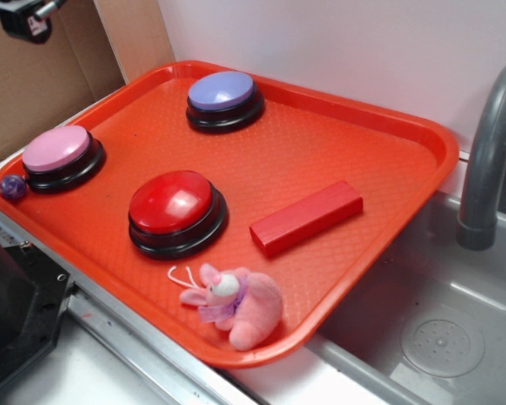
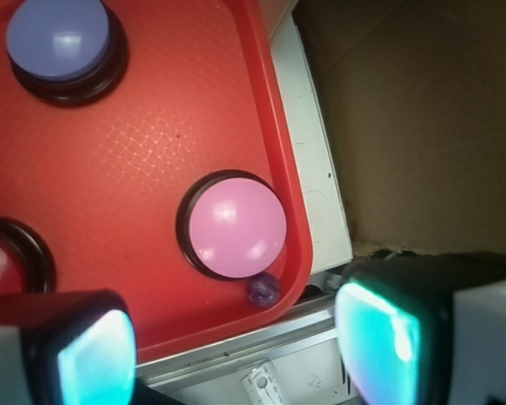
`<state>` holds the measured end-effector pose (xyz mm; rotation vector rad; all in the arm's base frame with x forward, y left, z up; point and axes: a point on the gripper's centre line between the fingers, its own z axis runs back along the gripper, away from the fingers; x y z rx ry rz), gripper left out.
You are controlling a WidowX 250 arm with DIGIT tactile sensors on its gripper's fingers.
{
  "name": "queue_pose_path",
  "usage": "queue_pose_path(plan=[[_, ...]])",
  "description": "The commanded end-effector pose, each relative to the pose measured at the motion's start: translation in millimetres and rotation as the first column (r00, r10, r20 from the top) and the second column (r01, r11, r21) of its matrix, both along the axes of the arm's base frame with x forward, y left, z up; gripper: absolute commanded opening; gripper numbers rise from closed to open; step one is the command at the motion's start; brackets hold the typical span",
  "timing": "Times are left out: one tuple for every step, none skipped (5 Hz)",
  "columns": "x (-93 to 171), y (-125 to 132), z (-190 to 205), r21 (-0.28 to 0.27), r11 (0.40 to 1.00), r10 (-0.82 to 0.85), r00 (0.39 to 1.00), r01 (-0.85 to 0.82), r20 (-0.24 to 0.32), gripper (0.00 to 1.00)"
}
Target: Push the pink button.
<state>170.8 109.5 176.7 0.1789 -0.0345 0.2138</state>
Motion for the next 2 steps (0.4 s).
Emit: queue_pose_path(plan=[[11.6,-3.5,15.9,-0.002,1.0,-0.005,0.999,0.005,0.037,1.0],[9.5,-0.5,14.0,-0.009,1.0,0.008,0.999,-0.007,0.053,1.0]])
